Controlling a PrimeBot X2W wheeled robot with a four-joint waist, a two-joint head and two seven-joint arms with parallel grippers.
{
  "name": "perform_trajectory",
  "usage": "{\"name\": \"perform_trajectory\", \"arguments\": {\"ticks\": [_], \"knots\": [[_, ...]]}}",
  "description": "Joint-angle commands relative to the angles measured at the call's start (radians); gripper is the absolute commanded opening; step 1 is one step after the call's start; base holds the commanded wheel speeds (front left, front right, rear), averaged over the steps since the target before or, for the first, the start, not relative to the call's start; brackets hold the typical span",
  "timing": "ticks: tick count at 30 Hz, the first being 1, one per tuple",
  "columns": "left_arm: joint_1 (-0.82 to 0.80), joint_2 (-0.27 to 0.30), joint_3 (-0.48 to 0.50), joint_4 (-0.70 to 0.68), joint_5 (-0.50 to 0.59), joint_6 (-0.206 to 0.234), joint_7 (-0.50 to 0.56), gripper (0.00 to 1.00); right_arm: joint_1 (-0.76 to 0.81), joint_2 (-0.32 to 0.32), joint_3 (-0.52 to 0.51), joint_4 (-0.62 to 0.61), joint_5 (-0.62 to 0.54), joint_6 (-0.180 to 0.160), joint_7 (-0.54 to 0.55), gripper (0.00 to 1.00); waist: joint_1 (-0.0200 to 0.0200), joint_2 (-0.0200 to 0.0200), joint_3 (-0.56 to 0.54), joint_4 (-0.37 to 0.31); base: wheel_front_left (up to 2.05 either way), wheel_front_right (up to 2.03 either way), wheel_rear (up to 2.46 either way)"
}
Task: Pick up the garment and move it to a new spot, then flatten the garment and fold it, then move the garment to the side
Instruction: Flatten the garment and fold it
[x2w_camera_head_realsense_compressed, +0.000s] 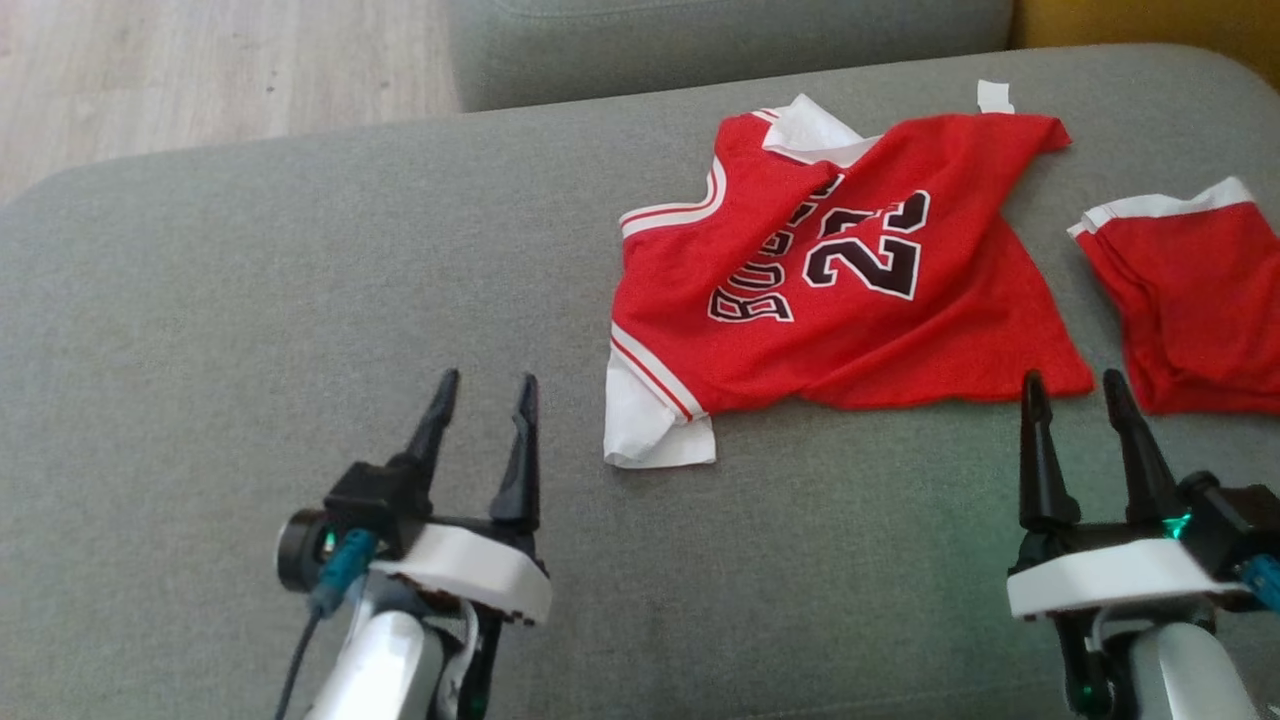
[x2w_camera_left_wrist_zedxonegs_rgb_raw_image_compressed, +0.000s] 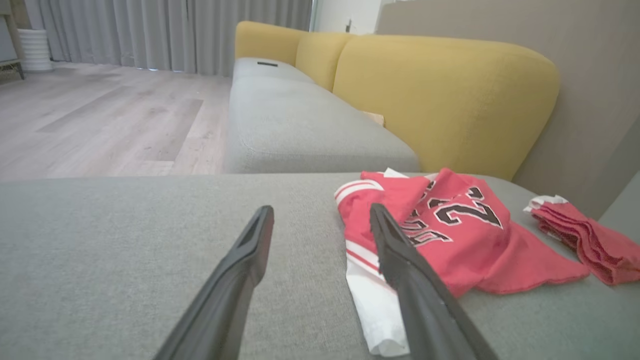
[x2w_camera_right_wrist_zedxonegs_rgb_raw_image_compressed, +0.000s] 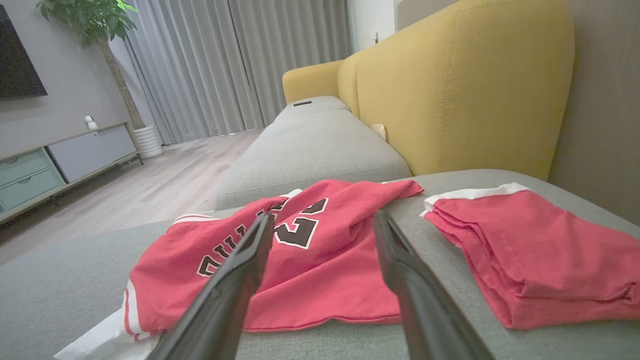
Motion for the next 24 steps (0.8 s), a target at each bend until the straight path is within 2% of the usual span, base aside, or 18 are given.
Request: {"name": "perform_trajectory", "arguments": {"ticks": [1,9,14,24], "knots": [[-0.050,0.002,0.017,-0.012,-0.010,-0.009,-0.005,1.00,-0.046,-0.004,0.019,-0.039,-0.003,0.007,-0.006,1.00,0.0000,0.0000,0.005,-0.007,0.00,0.00,0.00],[-0.103,0.002,-0.055,0.146,-0.020,-0.036,-0.005,1.00,-0.048,-0.004,0.030,-0.040,0.002,0.007,-0.002,1.00,0.0000,0.0000,0.027,-0.048,0.00,0.00,0.00],[-0.157,0.002,-0.144,0.272,-0.039,-0.063,0.002,1.00,-0.054,-0.004,0.035,-0.037,0.005,0.007,-0.004,1.00,0.0000,0.0000,0.042,-0.073,0.00,0.00,0.00],[-0.233,0.002,-0.221,0.403,-0.032,-0.018,0.002,1.00,-0.063,-0.004,0.033,-0.032,0.007,0.007,-0.006,1.00,0.0000,0.0000,0.061,-0.097,0.00,0.00,0.00]]}}
